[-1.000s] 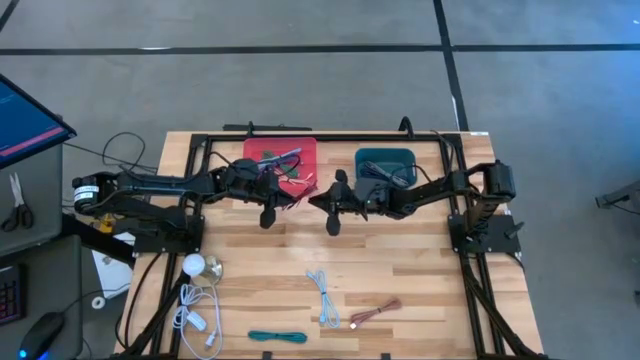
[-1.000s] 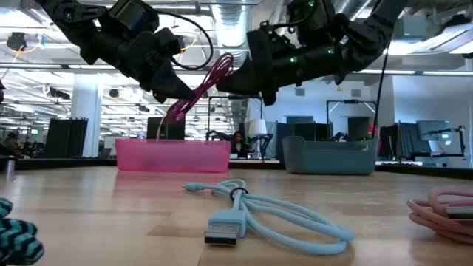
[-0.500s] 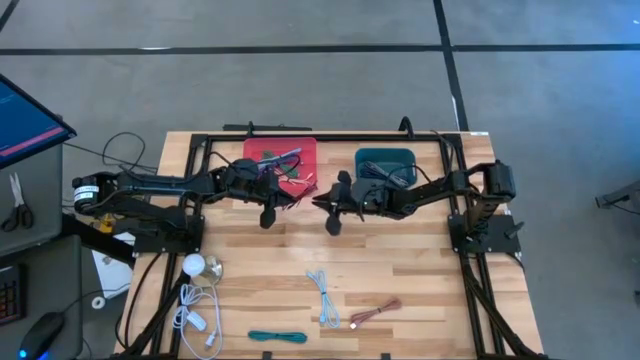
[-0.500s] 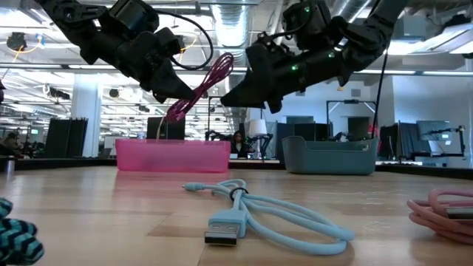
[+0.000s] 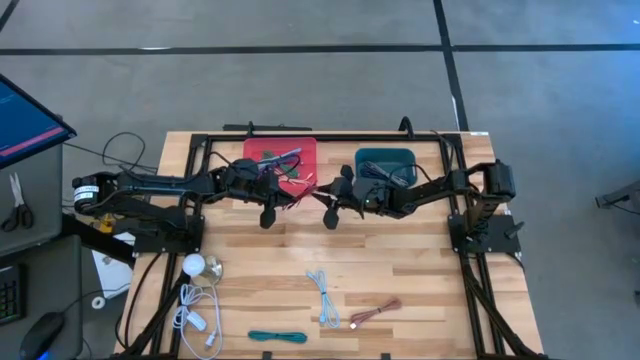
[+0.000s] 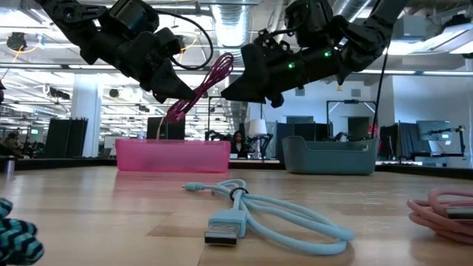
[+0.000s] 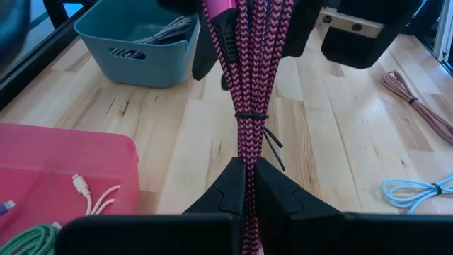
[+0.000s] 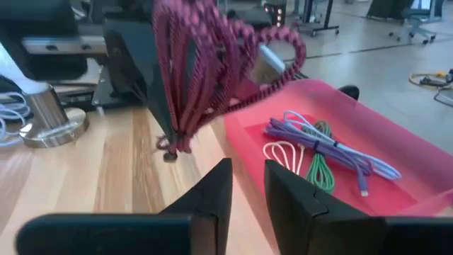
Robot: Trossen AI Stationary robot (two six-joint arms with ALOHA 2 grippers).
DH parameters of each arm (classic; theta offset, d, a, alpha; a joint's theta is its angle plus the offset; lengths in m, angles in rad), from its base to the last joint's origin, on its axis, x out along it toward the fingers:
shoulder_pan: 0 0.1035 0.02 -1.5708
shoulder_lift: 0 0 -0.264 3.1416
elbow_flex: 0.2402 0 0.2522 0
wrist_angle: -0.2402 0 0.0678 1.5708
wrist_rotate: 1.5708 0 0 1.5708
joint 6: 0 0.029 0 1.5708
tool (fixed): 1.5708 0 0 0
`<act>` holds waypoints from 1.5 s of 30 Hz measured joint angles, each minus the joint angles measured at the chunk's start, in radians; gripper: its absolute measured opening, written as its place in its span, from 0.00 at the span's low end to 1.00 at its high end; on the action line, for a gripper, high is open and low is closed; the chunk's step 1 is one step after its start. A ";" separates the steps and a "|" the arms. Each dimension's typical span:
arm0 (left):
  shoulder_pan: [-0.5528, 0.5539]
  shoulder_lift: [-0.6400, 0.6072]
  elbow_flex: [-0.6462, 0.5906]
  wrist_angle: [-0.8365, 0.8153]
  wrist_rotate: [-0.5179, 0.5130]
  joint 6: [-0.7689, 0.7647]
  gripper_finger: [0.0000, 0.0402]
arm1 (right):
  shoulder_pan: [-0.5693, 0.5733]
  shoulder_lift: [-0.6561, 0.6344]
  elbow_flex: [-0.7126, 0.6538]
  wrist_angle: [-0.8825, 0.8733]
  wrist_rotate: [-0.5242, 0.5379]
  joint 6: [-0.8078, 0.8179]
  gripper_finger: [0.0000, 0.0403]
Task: Pick & Place USB Port
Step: Put the black and pink charger cable into the green bin
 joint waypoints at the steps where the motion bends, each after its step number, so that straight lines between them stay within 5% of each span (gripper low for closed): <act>1: 0.000 0.000 0.000 0.000 0.000 0.000 0.03 | 0.000 0.000 0.000 0.007 -0.001 0.000 0.20; 23: 0.000 -0.001 0.000 0.002 0.011 -0.003 0.03 | 0.001 0.000 0.042 0.075 -0.129 -0.037 0.47; 28: 0.000 -0.001 0.000 0.002 0.011 -0.003 0.03 | 0.000 0.000 0.047 0.075 -0.125 -0.039 0.36; 35: 0.000 -0.001 0.000 -0.003 0.011 -0.003 0.03 | 0.002 0.000 0.047 0.075 -0.125 -0.085 0.04; 45: 0.000 -0.024 0.000 -0.015 0.009 0.000 0.07 | 0.004 -0.001 0.049 0.078 -0.124 -0.117 0.01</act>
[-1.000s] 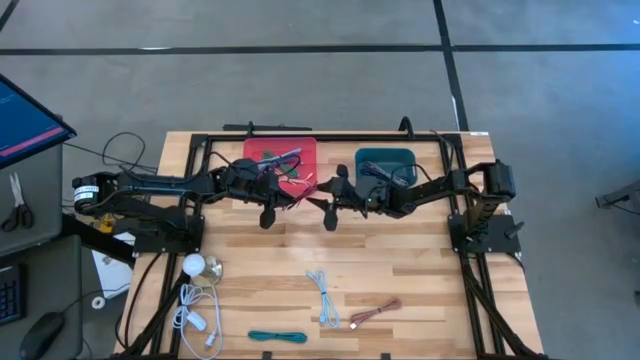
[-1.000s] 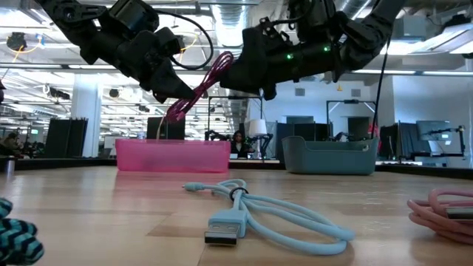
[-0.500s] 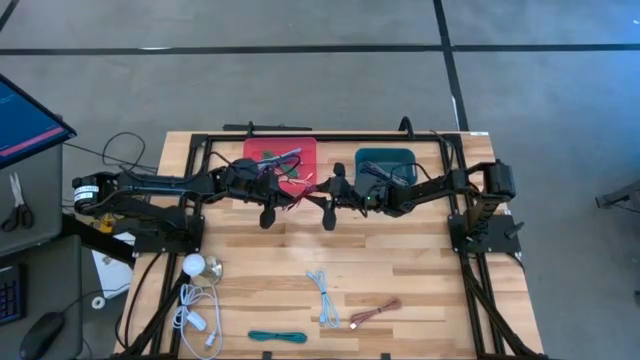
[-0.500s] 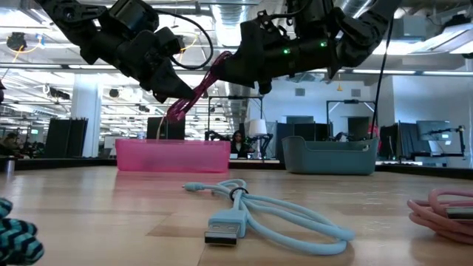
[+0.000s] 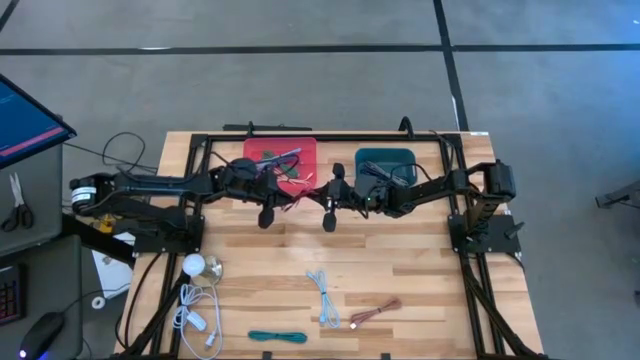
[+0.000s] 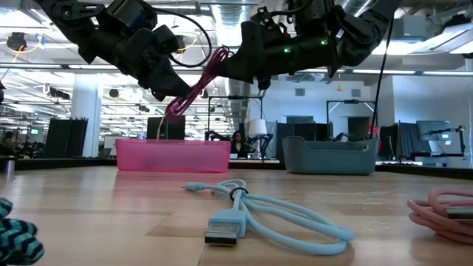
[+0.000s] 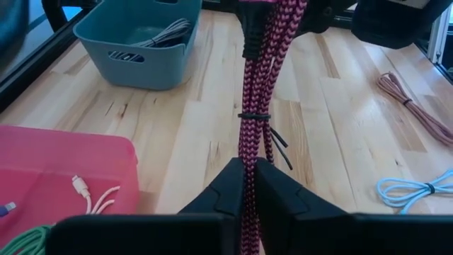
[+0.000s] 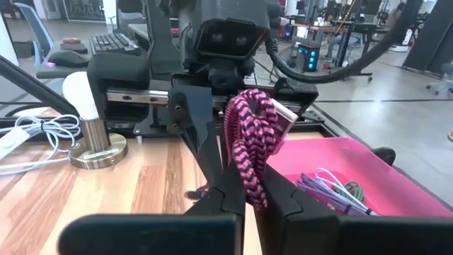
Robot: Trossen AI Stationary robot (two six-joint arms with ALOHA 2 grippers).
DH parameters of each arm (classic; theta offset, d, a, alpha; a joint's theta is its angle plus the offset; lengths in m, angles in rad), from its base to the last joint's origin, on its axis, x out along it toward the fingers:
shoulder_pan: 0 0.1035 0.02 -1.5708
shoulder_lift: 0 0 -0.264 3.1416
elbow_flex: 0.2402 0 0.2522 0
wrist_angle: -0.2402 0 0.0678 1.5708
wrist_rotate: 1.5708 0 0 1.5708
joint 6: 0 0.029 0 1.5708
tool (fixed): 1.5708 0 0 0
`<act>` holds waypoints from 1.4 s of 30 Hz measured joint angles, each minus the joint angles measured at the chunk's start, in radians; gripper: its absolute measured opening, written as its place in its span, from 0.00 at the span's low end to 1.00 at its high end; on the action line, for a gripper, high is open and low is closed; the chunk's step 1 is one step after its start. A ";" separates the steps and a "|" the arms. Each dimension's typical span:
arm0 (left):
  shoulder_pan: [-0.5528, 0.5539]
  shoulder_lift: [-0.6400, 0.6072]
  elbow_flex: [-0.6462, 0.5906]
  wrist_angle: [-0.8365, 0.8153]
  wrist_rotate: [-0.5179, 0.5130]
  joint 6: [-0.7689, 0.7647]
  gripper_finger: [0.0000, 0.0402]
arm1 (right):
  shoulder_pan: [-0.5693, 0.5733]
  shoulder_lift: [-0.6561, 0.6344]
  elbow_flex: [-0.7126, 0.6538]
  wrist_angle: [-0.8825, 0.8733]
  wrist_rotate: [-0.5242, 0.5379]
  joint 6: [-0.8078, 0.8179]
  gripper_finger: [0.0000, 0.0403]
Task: Pick & Place USB Port
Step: Put the black and pink charger cable into the green bin
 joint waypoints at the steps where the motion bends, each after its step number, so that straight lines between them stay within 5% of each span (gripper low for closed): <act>1: 0.000 -0.007 0.000 -0.009 -0.001 0.000 0.08 | 0.000 0.000 0.000 -0.003 0.000 -0.001 0.01; 10: 0.000 -0.047 0.000 -0.051 -0.007 0.000 0.08 | -0.003 -0.009 -0.007 -0.029 0.000 -0.004 0.00; 17: 0.000 -0.054 -0.002 -0.098 -0.004 0.002 0.08 | -0.013 -0.131 -0.098 -0.051 0.010 -0.022 0.00; 35: 0.002 -0.255 0.000 -0.283 -0.025 0.027 0.09 | -0.031 -0.496 -0.299 -0.370 0.333 0.004 0.00; 42: 0.002 -0.255 0.000 -0.315 -0.036 0.027 0.09 | -0.048 -0.604 -0.337 -0.442 0.367 0.021 0.00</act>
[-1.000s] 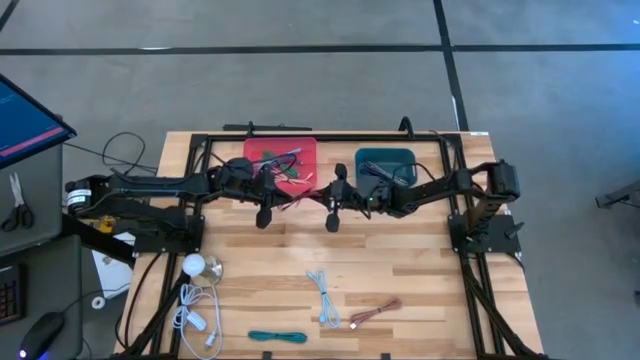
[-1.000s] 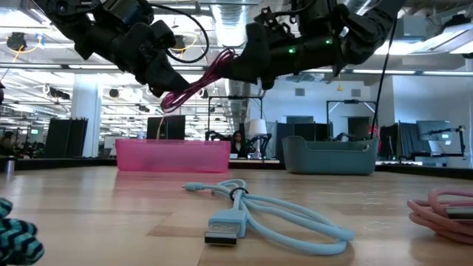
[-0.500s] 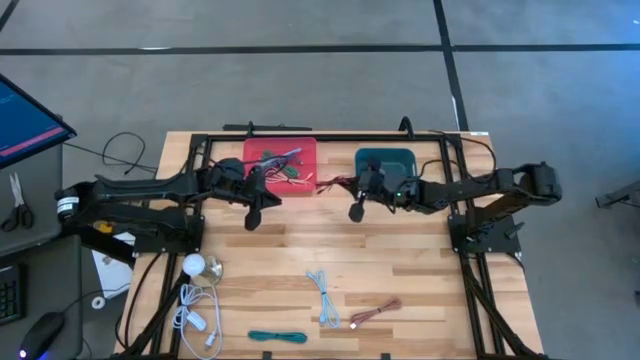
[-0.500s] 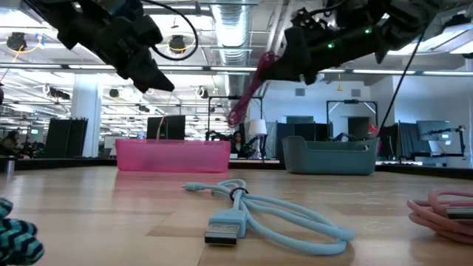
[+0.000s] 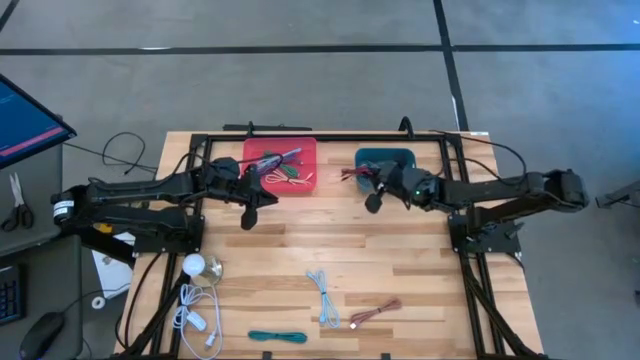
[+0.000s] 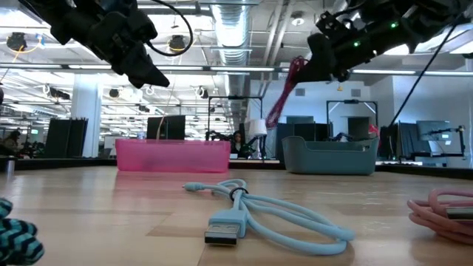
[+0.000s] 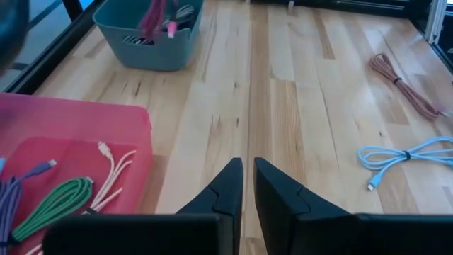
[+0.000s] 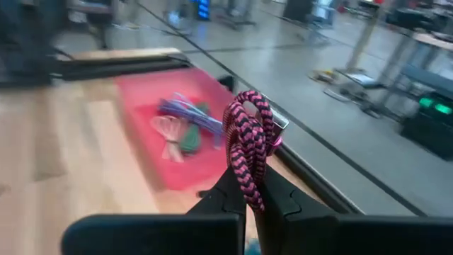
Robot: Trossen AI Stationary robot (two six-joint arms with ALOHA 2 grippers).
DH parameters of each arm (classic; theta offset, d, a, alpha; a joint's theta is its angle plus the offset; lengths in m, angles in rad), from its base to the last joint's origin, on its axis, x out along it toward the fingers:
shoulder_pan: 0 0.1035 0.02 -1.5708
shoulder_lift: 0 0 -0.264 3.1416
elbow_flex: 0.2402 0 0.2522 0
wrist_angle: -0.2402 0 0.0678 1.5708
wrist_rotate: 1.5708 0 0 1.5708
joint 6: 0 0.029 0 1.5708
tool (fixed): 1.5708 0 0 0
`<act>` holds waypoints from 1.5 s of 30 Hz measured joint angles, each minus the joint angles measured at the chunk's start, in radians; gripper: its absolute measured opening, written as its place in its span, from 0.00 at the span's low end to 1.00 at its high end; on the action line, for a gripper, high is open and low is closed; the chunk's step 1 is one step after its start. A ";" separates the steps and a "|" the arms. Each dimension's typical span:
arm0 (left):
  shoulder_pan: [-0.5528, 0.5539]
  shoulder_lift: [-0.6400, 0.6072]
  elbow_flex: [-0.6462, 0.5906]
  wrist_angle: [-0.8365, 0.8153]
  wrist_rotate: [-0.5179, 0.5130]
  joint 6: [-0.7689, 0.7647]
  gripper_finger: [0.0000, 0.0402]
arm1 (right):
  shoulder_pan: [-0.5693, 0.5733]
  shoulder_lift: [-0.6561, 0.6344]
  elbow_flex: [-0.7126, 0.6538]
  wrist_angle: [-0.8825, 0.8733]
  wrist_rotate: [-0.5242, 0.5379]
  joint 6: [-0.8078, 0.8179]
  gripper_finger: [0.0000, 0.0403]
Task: Pick & Place USB Port
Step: Put the black and pink charger cable into the green bin
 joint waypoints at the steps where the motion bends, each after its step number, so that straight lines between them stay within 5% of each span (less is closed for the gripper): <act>1: 0.000 0.000 0.000 0.000 0.000 0.000 0.09 | -0.007 -0.016 -0.001 -0.028 0.020 0.007 0.00; 15: 0.000 0.000 0.000 0.002 0.000 -0.003 0.09 | -0.174 -0.146 -0.001 -0.436 0.054 0.252 0.00; 19: 0.000 0.000 0.000 0.003 -0.047 -0.004 0.09 | -0.234 -0.131 -0.001 -0.502 -0.015 0.327 0.00; 28: 0.000 0.000 0.000 0.004 -0.113 -0.004 0.09 | -0.315 -0.036 0.002 -0.491 -0.264 0.423 0.00; 35: 0.000 0.001 0.000 0.007 -0.113 -0.031 0.09 | -0.343 0.049 0.002 -0.493 -0.261 0.441 0.01; 45: 0.000 0.001 0.000 0.007 -0.113 -0.029 0.09 | -0.382 0.080 -0.002 -0.501 -0.257 0.424 0.16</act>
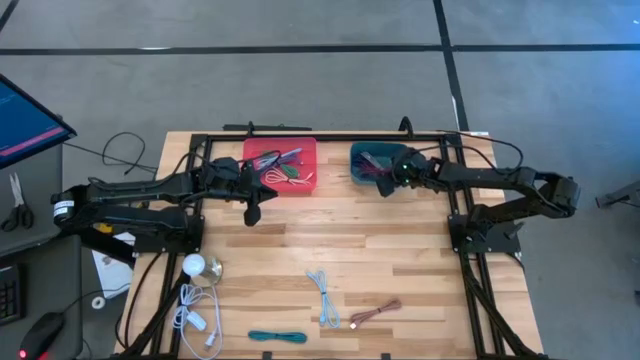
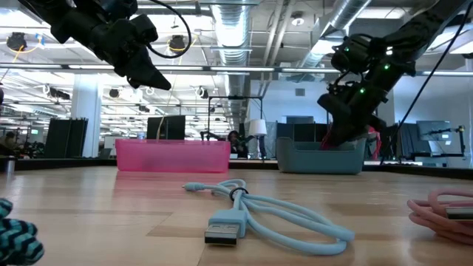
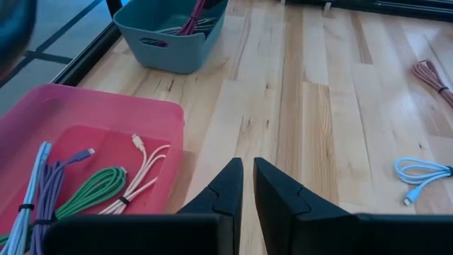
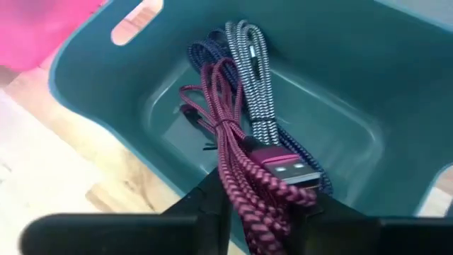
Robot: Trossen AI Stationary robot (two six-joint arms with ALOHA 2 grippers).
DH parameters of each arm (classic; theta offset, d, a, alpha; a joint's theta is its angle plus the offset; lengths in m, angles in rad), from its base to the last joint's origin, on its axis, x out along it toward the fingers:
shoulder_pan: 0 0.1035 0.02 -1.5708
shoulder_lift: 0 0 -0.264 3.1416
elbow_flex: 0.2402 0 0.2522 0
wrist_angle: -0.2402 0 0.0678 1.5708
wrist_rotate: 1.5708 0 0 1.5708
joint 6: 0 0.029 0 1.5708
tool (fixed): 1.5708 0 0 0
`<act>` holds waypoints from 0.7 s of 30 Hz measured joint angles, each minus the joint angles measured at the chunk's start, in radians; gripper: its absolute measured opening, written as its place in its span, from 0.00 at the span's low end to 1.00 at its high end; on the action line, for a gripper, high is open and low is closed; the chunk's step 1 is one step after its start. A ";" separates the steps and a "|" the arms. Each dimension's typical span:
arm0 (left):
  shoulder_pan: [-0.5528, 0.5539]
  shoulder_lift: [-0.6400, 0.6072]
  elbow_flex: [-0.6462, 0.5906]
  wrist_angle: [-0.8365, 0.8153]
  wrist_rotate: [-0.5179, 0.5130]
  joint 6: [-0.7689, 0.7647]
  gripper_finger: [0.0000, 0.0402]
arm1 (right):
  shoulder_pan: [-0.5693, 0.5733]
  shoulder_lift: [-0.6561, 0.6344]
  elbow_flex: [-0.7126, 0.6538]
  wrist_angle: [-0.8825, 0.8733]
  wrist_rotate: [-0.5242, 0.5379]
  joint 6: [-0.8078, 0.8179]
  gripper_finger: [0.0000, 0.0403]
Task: Pick & Place USB Port
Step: Put the black and pink charger cable into the green bin, then put the brown charger cable into the red bin
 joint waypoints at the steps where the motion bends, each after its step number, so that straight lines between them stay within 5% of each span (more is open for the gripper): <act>1: 0.000 0.000 0.000 0.000 0.000 0.000 0.09 | -0.005 0.000 0.000 0.000 0.001 0.000 0.17; 10: 0.000 0.000 0.000 0.000 0.000 0.002 0.09 | -0.018 0.000 0.026 -0.023 -0.009 -0.027 0.33; 21: 0.000 0.000 0.000 0.000 0.000 0.003 0.09 | -0.014 -0.001 0.272 -0.201 -0.164 -0.170 0.49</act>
